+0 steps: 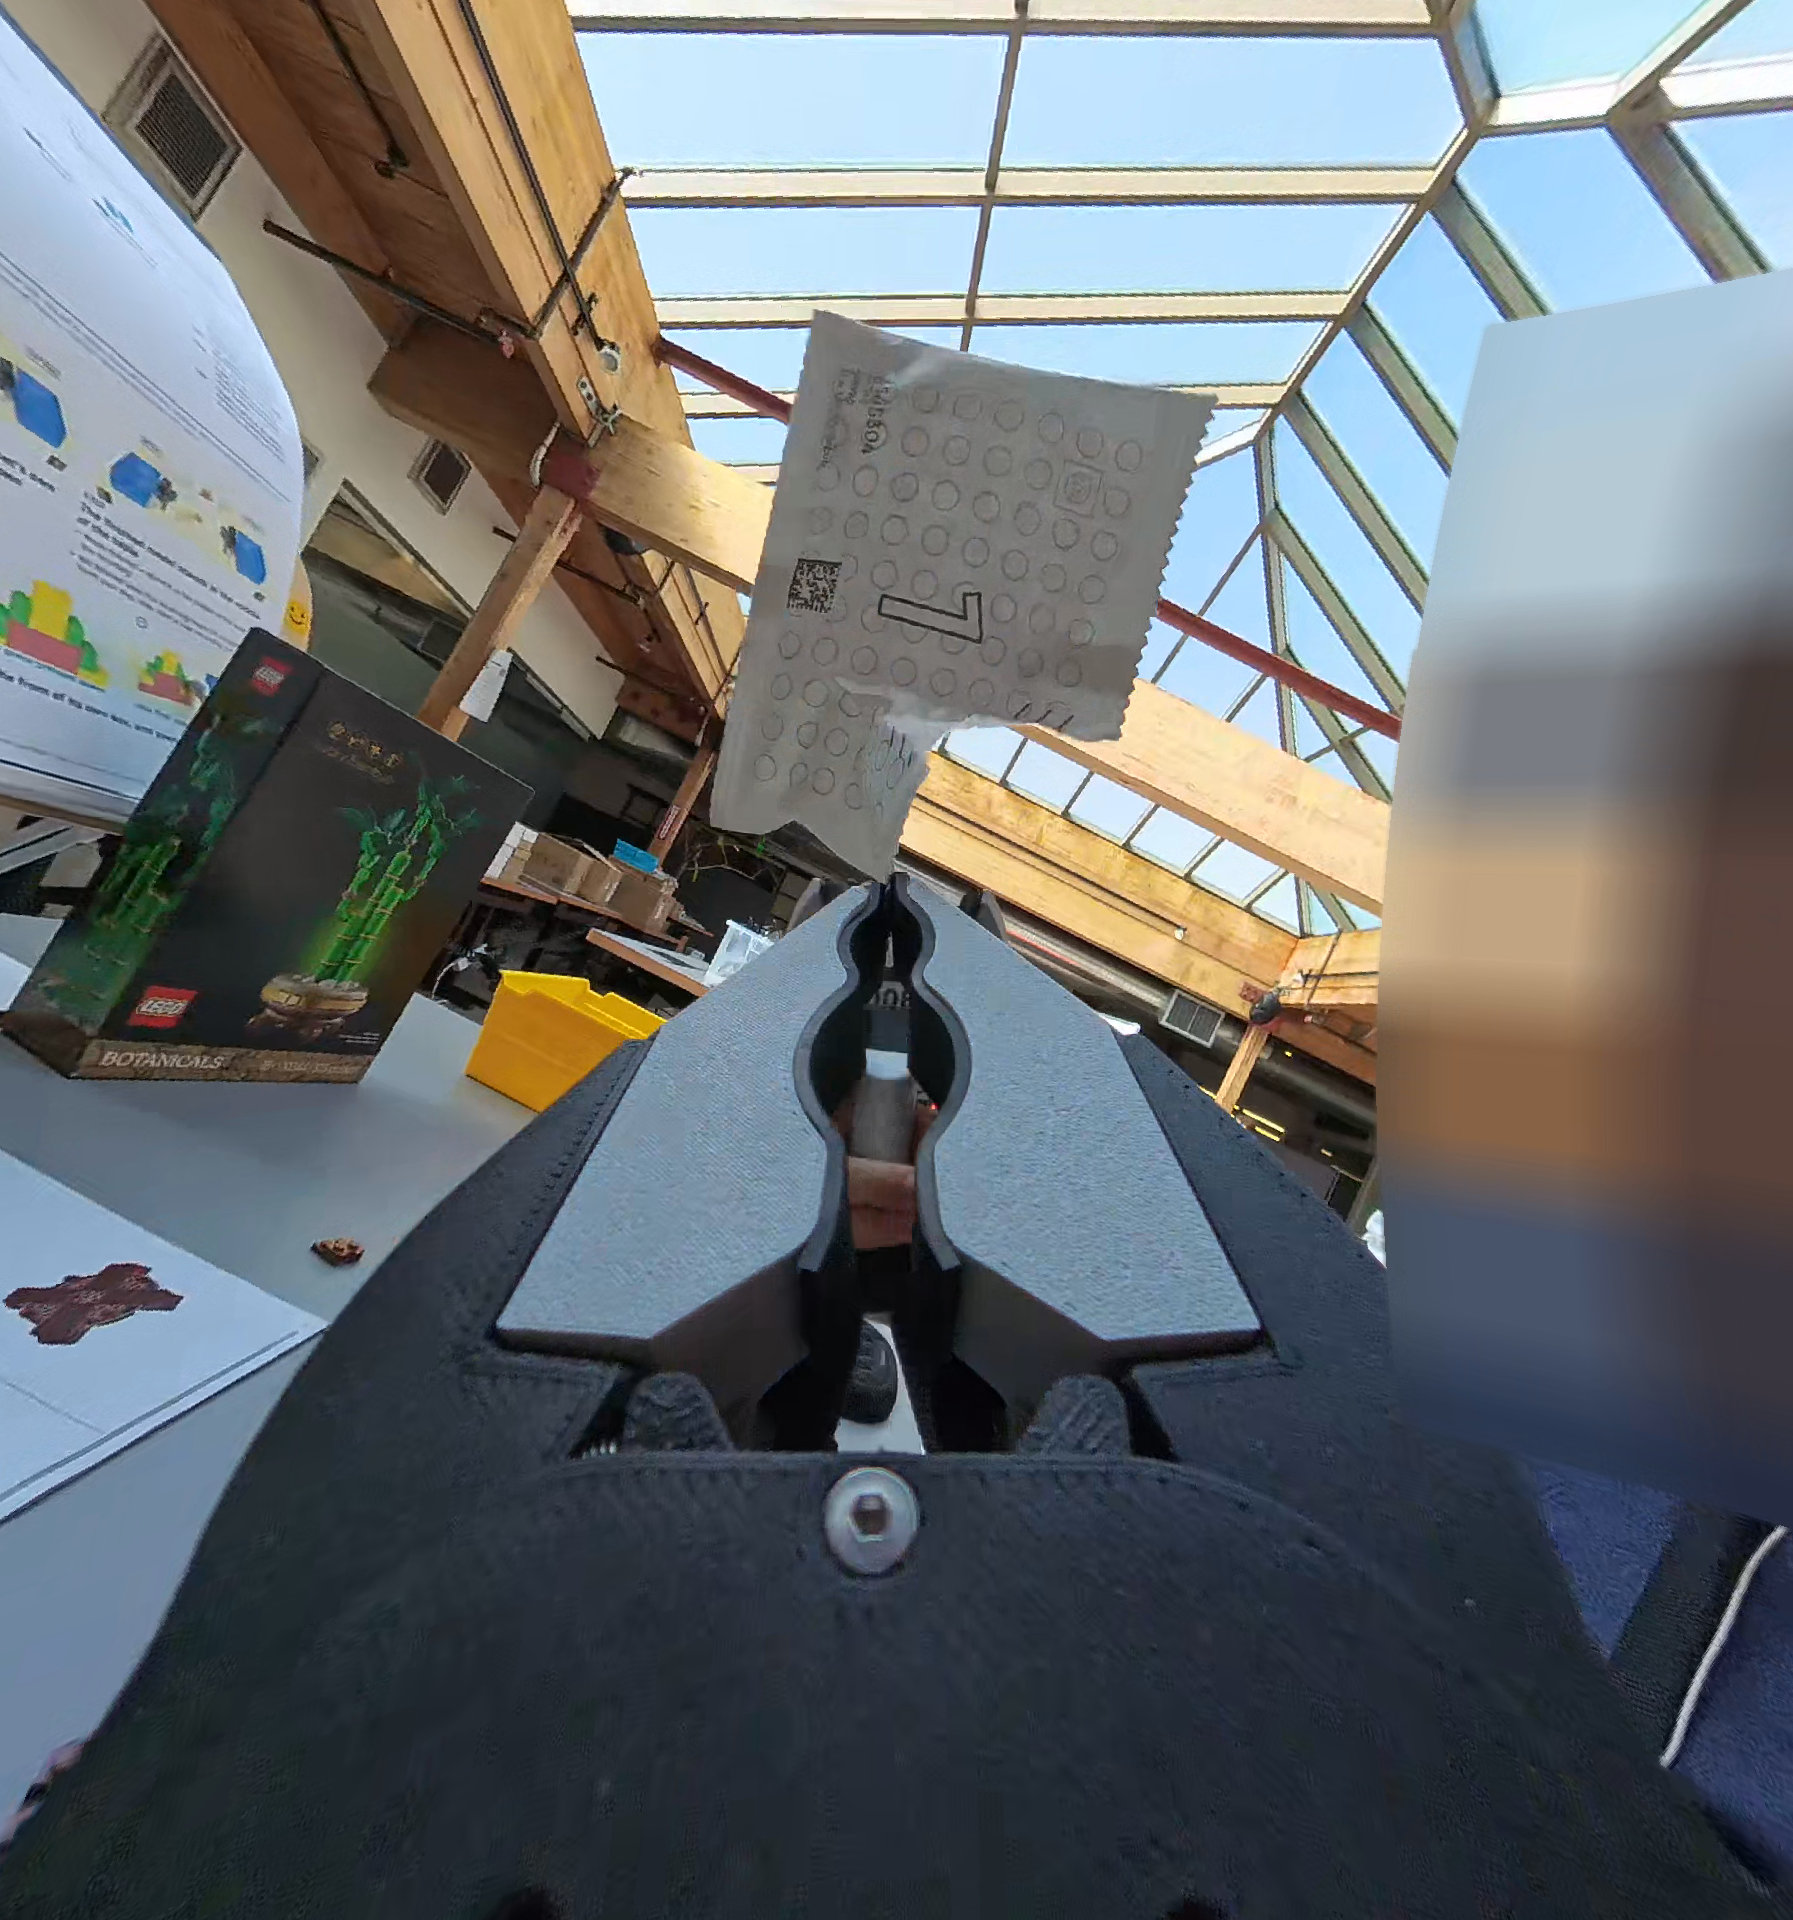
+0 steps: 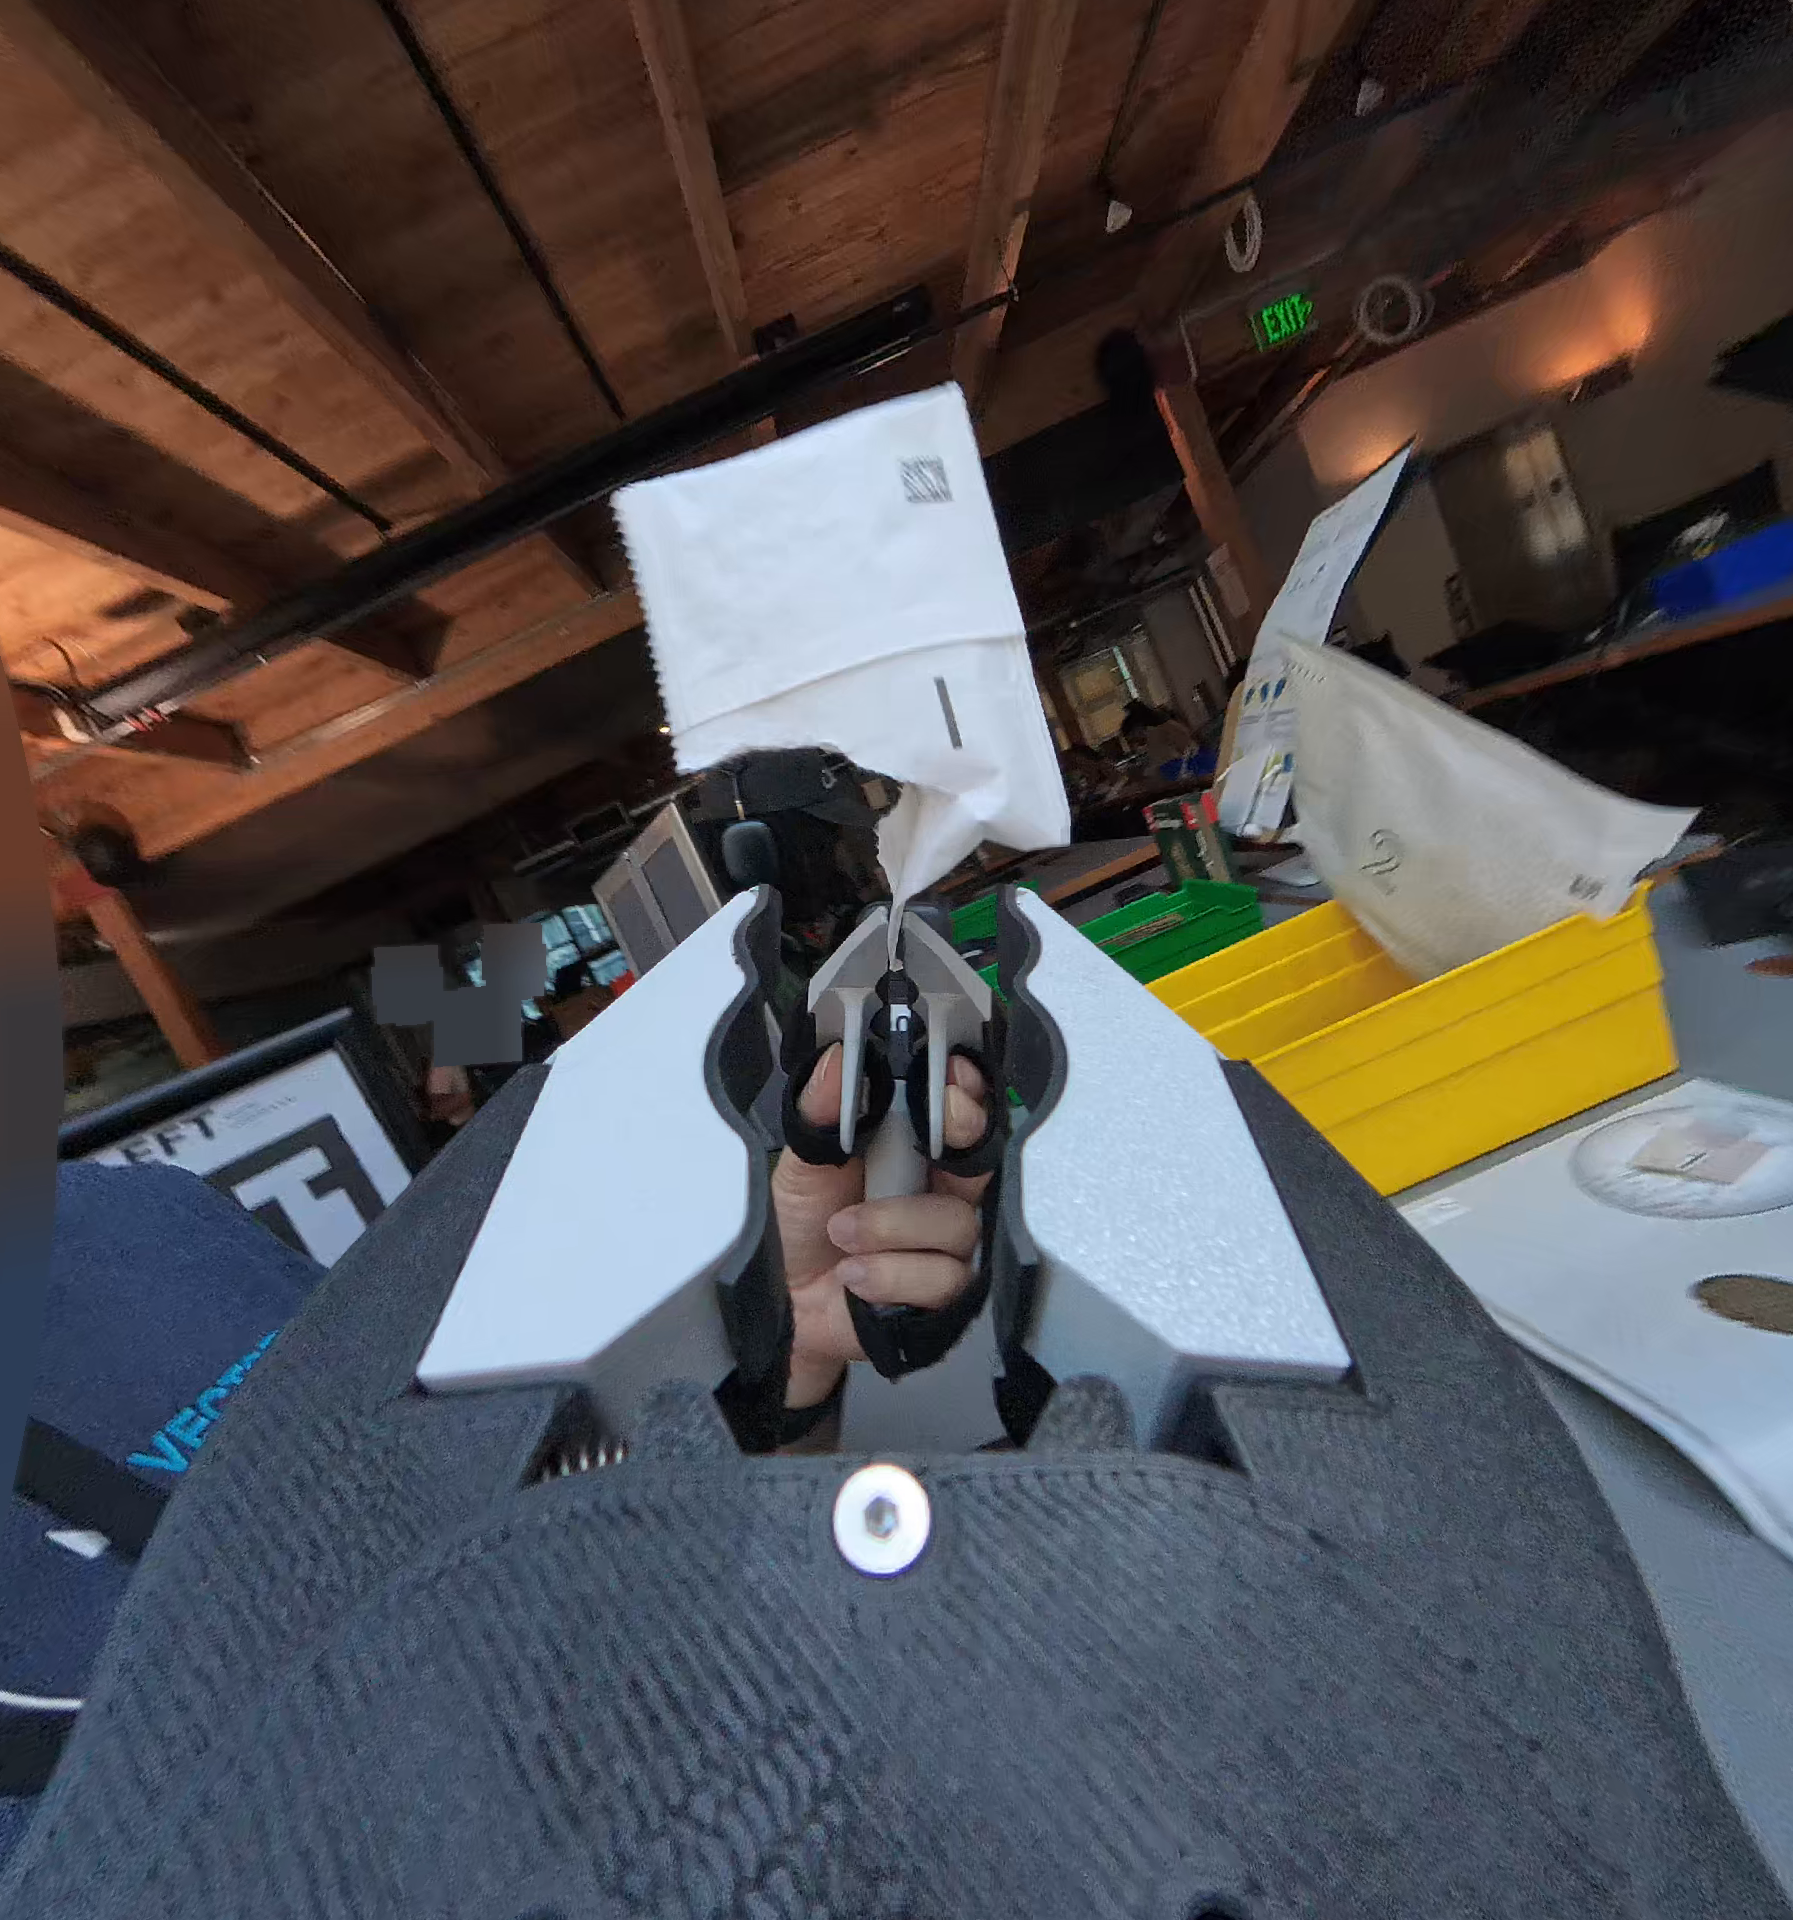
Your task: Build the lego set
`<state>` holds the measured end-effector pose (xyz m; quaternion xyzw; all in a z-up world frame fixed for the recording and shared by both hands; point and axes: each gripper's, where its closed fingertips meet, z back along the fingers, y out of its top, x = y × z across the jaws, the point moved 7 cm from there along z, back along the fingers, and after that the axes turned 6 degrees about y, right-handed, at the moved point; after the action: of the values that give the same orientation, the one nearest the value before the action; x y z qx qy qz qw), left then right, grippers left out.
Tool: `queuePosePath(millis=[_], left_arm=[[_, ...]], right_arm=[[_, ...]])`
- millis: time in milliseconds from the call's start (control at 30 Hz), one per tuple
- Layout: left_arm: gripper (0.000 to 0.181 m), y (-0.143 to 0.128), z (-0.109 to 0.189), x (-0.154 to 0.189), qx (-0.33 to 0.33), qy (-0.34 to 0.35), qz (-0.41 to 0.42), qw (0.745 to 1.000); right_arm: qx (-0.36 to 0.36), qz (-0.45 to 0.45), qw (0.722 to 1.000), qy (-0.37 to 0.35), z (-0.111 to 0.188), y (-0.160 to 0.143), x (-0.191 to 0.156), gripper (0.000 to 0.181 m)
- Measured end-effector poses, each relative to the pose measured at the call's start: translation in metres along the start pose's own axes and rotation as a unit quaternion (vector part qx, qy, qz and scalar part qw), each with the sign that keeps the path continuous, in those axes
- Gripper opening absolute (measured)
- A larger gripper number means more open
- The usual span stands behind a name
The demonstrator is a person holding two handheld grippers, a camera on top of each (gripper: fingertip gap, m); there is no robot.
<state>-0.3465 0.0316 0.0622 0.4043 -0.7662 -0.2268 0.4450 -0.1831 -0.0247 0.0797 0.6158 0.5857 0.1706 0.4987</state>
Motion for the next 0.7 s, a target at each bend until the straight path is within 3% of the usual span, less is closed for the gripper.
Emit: queuePosePath(millis=[133, 200, 233, 433, 700], left_arm=[[0.000, -0.015, -0.019, 0.001, -0.019, -0.020, 0.016, 0.999], [0.000, -0.018, -0.021, 0.001, -0.025, -0.023, 0.023, 0.999], [0.000, -0.018, -0.020, 0.001, -0.023, -0.020, 0.024, 0.999], [0.000, -0.016, -0.011, -0.002, -0.024, -0.001, 0.024, 0.999], [0.000, -0.007, -0.002, 0.002, -0.009, -0.005, 0.019, 1.000]], right_arm=[[0.020, -0.134, 0.987, 0.084, -0.034, -0.028, 0.008, 0.046], [0.057, -0.161, 0.980, 0.105, -0.037, -0.029, 0.010, 0.030], [0.061, -0.158, 0.981, 0.095, -0.037, -0.031, 0.014, 0.014], [0.059, -0.090, 0.993, 0.055, -0.039, -0.033, 0.014, 0.001], [0.048, -0.059, 0.996, 0.047, -0.048, -0.028, 0.006, 0.005]])
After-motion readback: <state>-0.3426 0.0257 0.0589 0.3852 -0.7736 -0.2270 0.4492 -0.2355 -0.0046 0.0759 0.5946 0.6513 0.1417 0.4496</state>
